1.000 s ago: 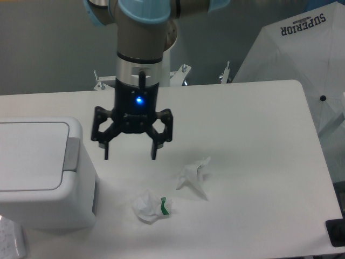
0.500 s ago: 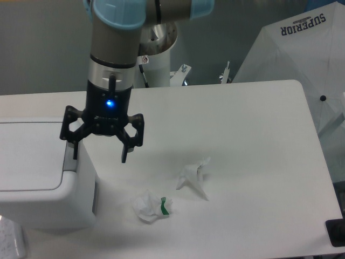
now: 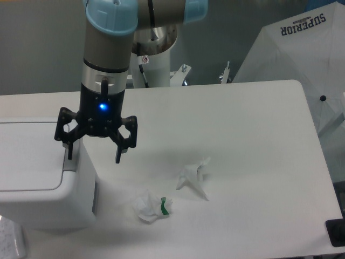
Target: Open the trash can
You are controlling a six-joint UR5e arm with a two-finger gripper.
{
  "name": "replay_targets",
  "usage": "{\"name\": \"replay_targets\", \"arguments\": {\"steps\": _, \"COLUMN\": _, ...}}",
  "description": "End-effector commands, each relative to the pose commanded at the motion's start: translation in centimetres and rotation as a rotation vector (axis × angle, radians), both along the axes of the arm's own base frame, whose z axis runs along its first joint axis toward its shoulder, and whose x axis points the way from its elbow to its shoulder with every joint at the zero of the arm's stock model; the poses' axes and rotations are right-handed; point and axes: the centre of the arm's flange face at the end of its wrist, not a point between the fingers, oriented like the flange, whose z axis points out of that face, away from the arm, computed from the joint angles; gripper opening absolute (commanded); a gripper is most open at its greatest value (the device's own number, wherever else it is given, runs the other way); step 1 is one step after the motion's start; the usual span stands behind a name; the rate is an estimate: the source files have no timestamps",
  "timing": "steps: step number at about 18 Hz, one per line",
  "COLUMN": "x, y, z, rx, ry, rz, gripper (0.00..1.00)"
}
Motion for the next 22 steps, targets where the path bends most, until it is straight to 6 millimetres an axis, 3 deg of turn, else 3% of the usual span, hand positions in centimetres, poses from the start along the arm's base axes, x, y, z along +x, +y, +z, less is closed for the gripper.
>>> {"name": "replay_targets", "arguments": {"steps": 22, "x": -0.3, "y": 0.2, "z": -1.2, "rx": -0.016, "ry": 0.006, "rz": -0.004, "gripper": 1.00}}
